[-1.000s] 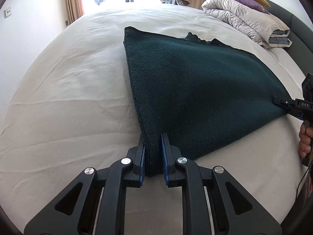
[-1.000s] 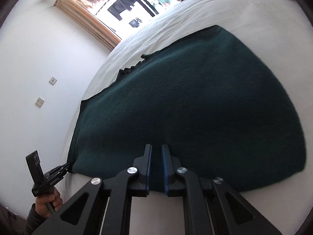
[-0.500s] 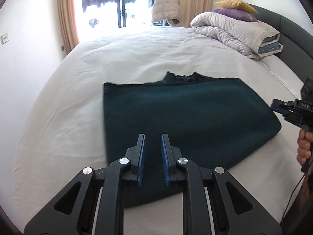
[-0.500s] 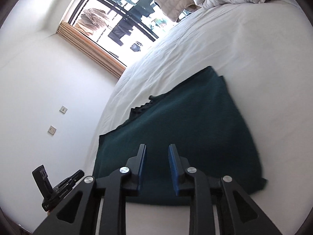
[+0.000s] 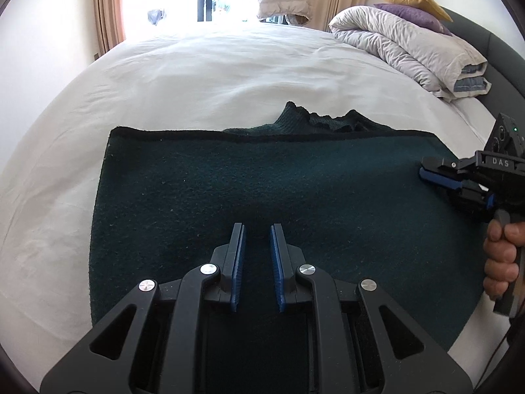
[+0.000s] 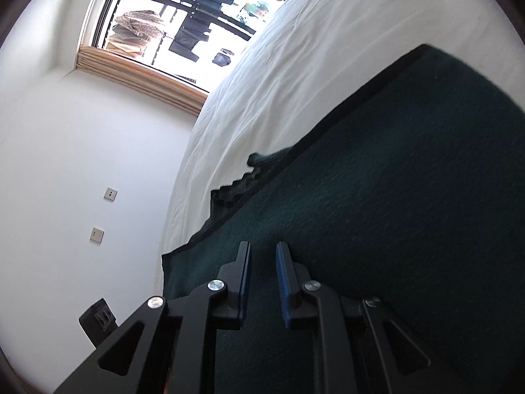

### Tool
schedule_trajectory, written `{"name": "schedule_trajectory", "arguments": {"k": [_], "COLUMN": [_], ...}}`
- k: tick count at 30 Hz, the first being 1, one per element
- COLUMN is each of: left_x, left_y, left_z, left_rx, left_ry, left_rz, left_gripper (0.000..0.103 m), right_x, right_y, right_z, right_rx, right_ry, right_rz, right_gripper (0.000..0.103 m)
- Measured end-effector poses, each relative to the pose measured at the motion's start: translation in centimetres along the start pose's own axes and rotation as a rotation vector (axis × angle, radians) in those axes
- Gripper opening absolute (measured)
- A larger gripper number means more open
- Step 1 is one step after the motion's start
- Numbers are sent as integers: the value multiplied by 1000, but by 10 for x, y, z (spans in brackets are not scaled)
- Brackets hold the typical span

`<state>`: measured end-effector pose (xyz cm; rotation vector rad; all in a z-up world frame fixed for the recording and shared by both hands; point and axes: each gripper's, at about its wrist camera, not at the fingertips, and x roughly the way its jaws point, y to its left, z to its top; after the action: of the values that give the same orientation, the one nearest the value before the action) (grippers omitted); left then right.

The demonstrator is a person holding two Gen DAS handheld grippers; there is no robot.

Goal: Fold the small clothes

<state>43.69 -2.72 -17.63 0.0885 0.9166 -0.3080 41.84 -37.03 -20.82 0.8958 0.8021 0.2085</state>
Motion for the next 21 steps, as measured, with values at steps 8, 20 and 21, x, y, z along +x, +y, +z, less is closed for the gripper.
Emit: {"name": "schedule_trajectory", "arguments": {"k": [8, 20, 21], "left_x": [0, -4, -4], "left_y": [-5, -5, -5], "left_z": [-7, -10, -10], "left_rx": [12, 15, 14], "left_ry": [-9, -15, -15], "left_rz": [18, 31, 31], "left_gripper": [16, 16, 16], "right_x": [-74, -40, -29], "right_y": [-75, 52, 55], "right_z": [21, -74, -85], "right_rx": [181, -159, -171], "right_ry": [-228, -2, 35], "right_rz": [-117, 31, 42], "right_gripper": [9, 40, 40]}}
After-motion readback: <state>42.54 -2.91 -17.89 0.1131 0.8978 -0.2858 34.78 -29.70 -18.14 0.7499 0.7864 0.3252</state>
